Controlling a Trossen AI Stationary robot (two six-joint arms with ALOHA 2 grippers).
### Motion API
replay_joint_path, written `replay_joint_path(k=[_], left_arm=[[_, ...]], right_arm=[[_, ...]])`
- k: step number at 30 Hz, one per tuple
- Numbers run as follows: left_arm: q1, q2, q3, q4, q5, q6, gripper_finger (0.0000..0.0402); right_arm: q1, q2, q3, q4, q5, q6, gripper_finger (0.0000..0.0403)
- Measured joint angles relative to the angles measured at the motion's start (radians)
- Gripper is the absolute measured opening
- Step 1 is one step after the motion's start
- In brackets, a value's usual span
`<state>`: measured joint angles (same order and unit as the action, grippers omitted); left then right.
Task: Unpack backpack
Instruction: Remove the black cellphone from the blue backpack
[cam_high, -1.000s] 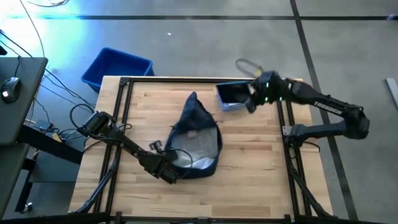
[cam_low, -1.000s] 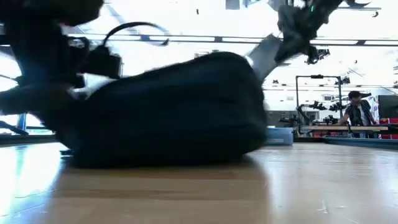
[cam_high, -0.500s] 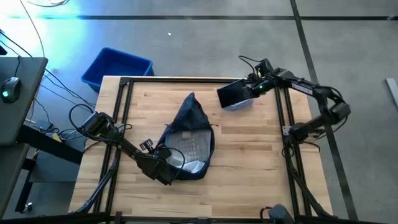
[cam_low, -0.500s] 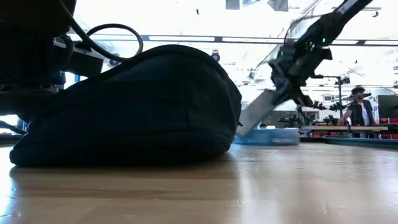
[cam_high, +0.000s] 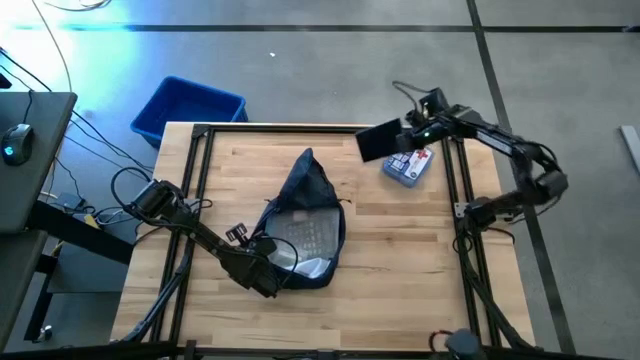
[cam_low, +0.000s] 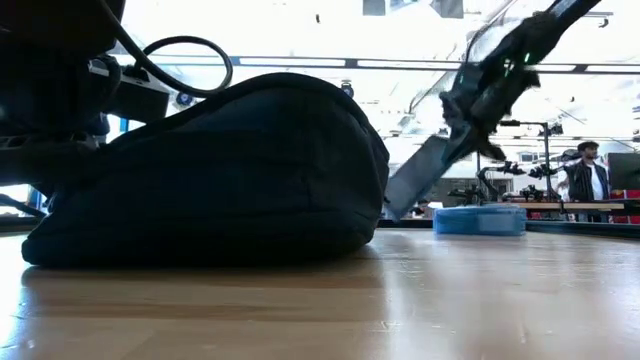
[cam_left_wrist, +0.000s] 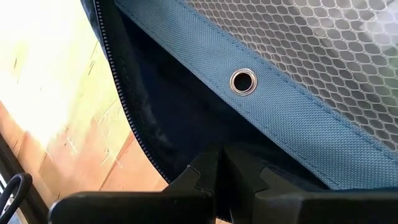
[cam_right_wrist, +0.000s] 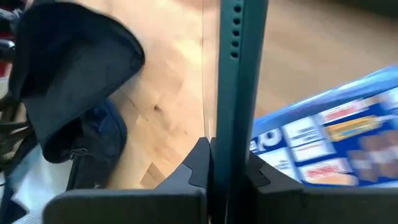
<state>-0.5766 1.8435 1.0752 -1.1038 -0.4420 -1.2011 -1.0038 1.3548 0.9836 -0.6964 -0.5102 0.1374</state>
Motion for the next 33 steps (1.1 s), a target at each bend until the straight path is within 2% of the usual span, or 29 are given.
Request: replay_joint_path(k=[7,9,11,16,20,24,27,33], left_arm=[[0.000,0.000,0.000,0.007,0.000,0.000,0.0000],[0.000,0.000,0.000,0.009,0.000,0.000,0.0000],[0.000,0.000,0.000,0.015,0.001,0.000,0.0000],[0.000,0.000,0.000,0.036,0.005,0.000,0.0000],[0.000,0.000,0.000,0.037,0.007,0.006,0.0000],[-0.001,-0.005,0.001,0.036,-0.003,0.016,0.0000],[0.000,-0.005,0.001,0.036,-0.007,0.016,0.0000],[0.000,-0.005,0.001,0.036,-0.009,0.009,0.0000]], right_arm=[[0.109,-0.175,0.212,-0.382,0.320,-0.048,0.0005],[0.128,-0.190,0.235,-0.438,0.324,-0.023,0.0005],[0.144,-0.191,0.219,-0.450,0.266,0.007,0.0004],[0.190,-0.146,0.094,-0.298,0.204,0.069,0.0004],[0.206,-0.043,-0.028,-0.055,0.035,0.106,0.0004],[0.219,0.109,-0.079,0.122,-0.052,0.121,0.0004],[0.221,0.217,-0.077,0.262,-0.074,0.145,0.0010],[0.221,0.356,-0.080,0.411,-0.065,0.177,0.0069]])
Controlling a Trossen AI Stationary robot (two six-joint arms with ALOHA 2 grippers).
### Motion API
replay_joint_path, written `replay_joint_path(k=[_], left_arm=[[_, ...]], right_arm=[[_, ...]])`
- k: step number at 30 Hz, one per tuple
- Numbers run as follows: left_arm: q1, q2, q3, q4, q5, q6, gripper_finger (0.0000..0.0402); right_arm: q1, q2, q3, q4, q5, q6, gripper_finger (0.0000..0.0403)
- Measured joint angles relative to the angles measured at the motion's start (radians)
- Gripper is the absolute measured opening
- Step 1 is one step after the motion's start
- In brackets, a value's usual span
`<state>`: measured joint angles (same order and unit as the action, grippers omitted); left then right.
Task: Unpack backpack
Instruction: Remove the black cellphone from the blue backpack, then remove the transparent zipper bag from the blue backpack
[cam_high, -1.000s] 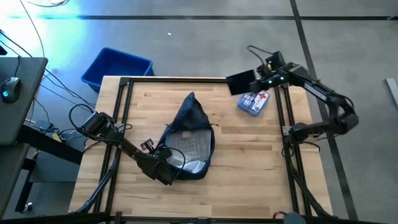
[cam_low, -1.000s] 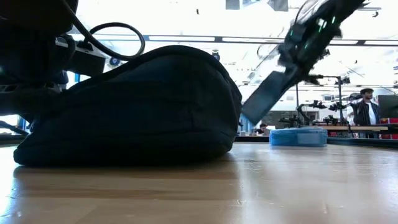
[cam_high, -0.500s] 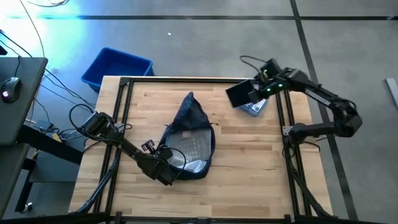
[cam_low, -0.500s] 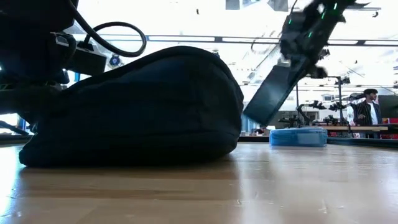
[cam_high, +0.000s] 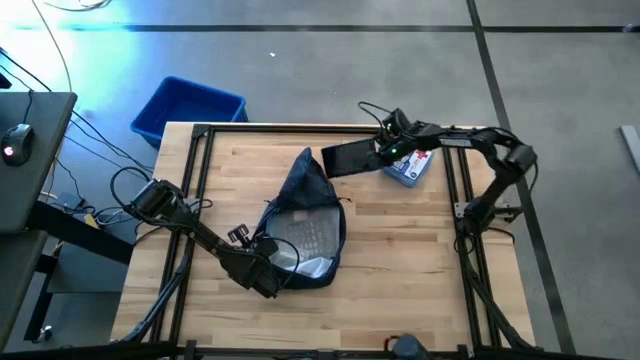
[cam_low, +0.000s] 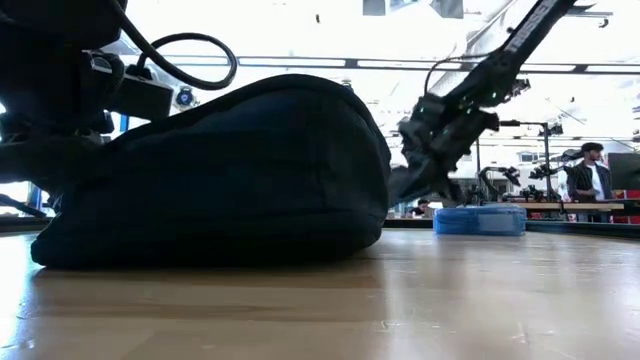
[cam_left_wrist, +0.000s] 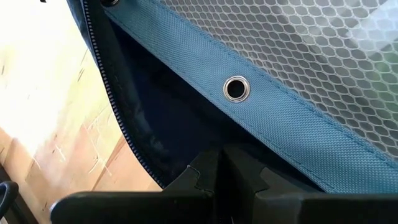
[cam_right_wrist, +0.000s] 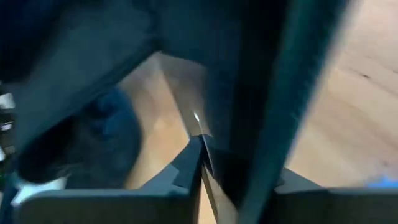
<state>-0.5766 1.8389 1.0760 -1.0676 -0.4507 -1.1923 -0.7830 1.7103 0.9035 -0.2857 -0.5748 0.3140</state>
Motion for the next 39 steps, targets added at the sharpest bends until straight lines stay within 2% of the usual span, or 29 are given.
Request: replay_joint_path(k=[6,19,28,33,39], left_arm=[[0.000,0.000,0.000,0.000,0.000,0.000,0.0000],[0.000,0.000,0.000,0.012,-0.002,-0.002,0.0000],[0.000,0.000,0.000,0.039,-0.008,0.017,0.0000],[0.000,0.000,0.000,0.042,-0.009,0.018,0.0000],[0.000,0.000,0.000,0.042,-0.009,0.018,0.0000]], right_arm=[[-0.002,0.020,0.000,-0.001,0.069,-0.044,0.0112],[-0.002,-0.006,-0.004,-0.024,0.038,-0.171,0.0147],[0.013,-0.026,-0.004,-0.046,0.030,-0.236,0.0226],[0.013,-0.038,0.048,-0.117,0.146,-0.261,0.0239],[0.052,-0.096,0.179,-0.432,0.402,-0.330,0.0227]])
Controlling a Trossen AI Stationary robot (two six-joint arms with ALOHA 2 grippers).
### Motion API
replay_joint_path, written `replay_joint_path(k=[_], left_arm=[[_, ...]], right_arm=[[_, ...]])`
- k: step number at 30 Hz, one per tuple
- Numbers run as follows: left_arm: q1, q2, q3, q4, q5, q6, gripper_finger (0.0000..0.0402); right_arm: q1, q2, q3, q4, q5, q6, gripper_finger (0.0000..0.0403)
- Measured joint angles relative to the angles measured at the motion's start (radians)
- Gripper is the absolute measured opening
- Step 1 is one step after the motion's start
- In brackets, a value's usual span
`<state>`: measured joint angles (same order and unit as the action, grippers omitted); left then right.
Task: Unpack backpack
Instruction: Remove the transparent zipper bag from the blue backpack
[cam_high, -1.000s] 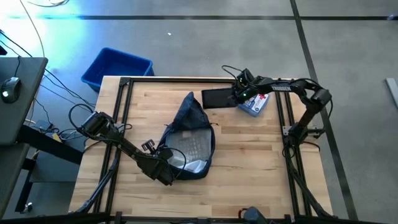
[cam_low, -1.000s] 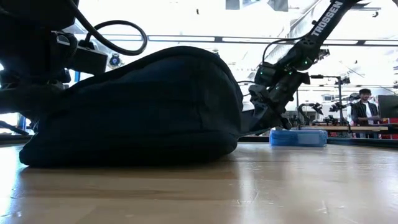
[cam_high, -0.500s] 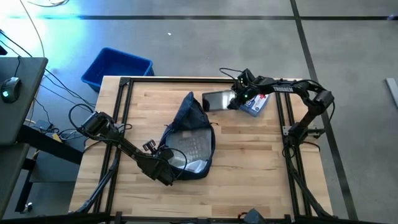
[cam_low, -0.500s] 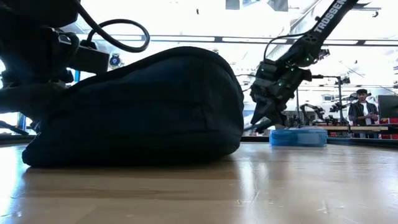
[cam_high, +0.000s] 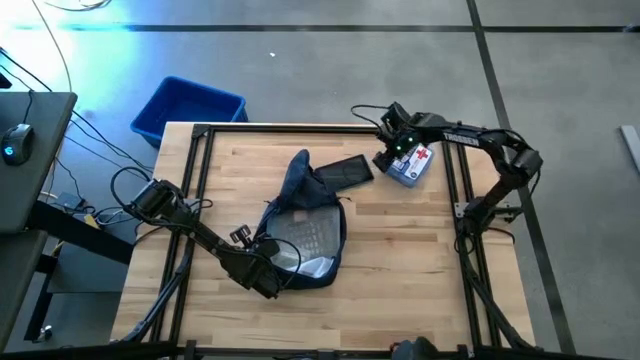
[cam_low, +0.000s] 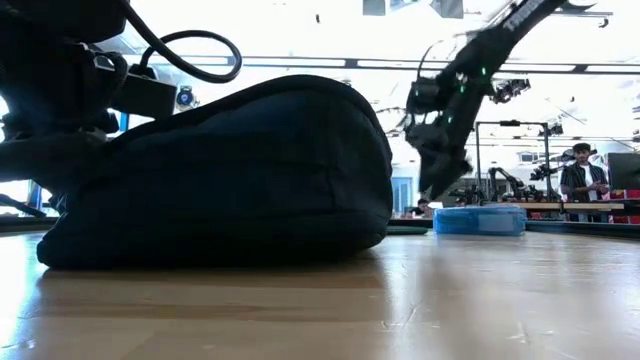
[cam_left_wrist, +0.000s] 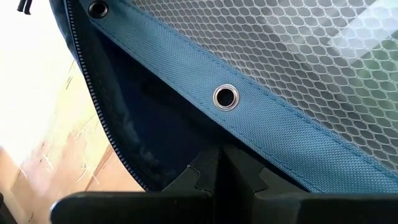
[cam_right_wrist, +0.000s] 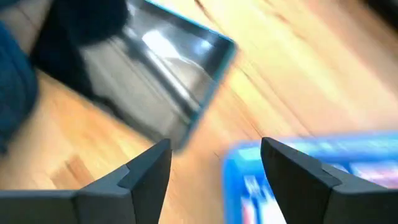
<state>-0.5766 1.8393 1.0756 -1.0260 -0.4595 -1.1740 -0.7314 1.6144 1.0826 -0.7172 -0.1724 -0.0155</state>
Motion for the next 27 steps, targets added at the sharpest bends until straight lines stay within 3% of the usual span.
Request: replay_joint_path(k=[6,9,15,22,27], left_arm=[[0.000,0.000,0.000,0.008,0.003,-0.004,0.0000],[-0.001,0.000,0.000,0.011,0.005,-0.011,0.0000],[-0.001,0.000,0.000,0.026,0.006,-0.002,0.0000],[-0.001,0.001,0.000,0.028,0.004,0.008,0.0000],[0.001,0.001,0.000,0.031,0.001,0.010,0.0000]], right_arm=[[0.022,-0.112,0.031,-0.346,0.204,0.010,0.0194],[-0.006,-0.147,0.031,-0.426,0.329,0.039,0.0168],[-0.080,-0.162,0.014,-0.401,0.349,0.060,0.0114],[-0.134,-0.142,-0.199,-0.247,0.326,0.024,0.0064],[-0.121,-0.119,-0.281,-0.155,0.329,0.015,0.0051]])
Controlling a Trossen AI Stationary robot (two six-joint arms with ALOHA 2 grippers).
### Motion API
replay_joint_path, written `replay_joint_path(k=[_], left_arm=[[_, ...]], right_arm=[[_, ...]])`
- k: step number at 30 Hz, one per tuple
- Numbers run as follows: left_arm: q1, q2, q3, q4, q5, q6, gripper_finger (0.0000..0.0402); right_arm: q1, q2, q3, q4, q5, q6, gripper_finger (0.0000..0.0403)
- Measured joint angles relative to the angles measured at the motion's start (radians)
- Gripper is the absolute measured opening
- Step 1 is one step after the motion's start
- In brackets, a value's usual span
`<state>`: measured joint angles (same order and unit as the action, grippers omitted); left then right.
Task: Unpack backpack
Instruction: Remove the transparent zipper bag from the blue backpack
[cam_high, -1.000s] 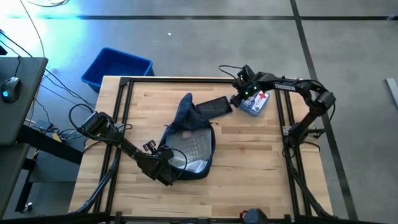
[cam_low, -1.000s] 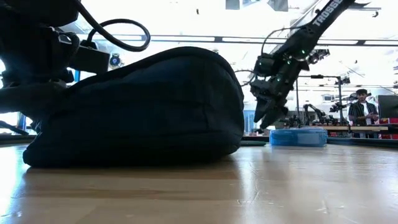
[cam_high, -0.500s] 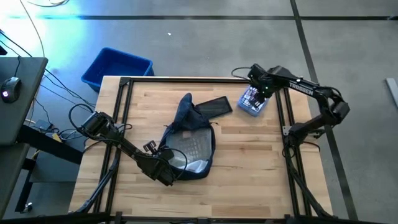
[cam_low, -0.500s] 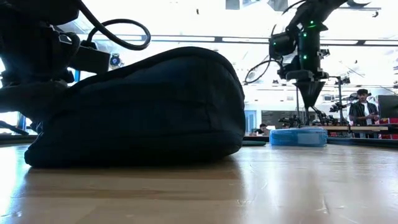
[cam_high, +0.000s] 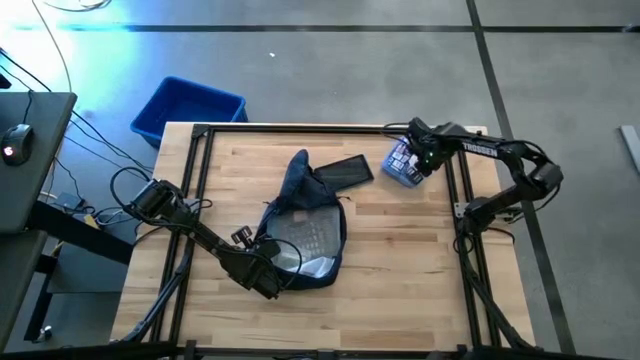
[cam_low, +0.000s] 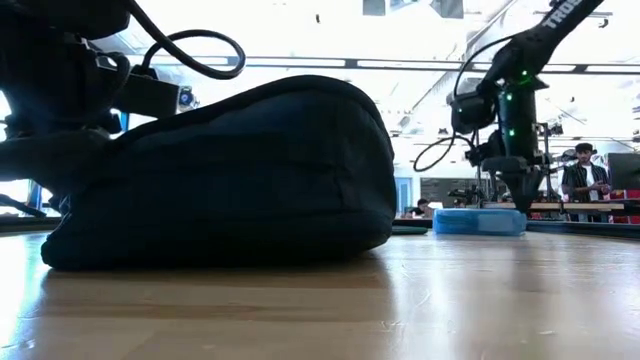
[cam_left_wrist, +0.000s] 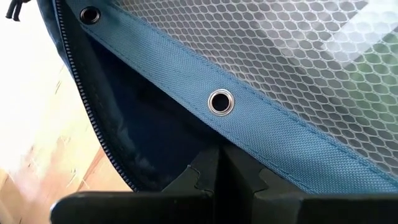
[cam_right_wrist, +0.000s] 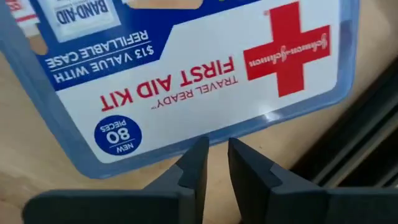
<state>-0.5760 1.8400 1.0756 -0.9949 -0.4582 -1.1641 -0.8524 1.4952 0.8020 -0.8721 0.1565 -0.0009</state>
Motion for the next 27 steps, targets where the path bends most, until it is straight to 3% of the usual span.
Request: replay_joint_path(k=[8,16,19,22,27], left_arm=[[0.007,0.000,0.000,0.004,-0.002,0.016,0.0000],[0.002,-0.012,0.000,0.004,0.001,0.008,0.0000],[0.000,-0.012,0.000,0.005,-0.003,0.010,0.0000],[-0.001,-0.013,0.000,0.015,-0.003,0.014,0.0000],[-0.001,-0.008,0.000,0.164,0.044,0.134,0.0000]], right_arm=[[0.057,-0.035,0.046,-0.017,-0.080,0.005,0.0050],[0.096,-0.042,0.097,-0.059,-0.011,0.067,0.0050],[0.115,-0.043,0.095,-0.048,-0.099,0.020,0.0050],[0.199,-0.043,0.064,-0.004,-0.233,-0.006,0.0050],[0.476,-0.043,0.009,0.246,-0.335,-0.036,0.0050]])
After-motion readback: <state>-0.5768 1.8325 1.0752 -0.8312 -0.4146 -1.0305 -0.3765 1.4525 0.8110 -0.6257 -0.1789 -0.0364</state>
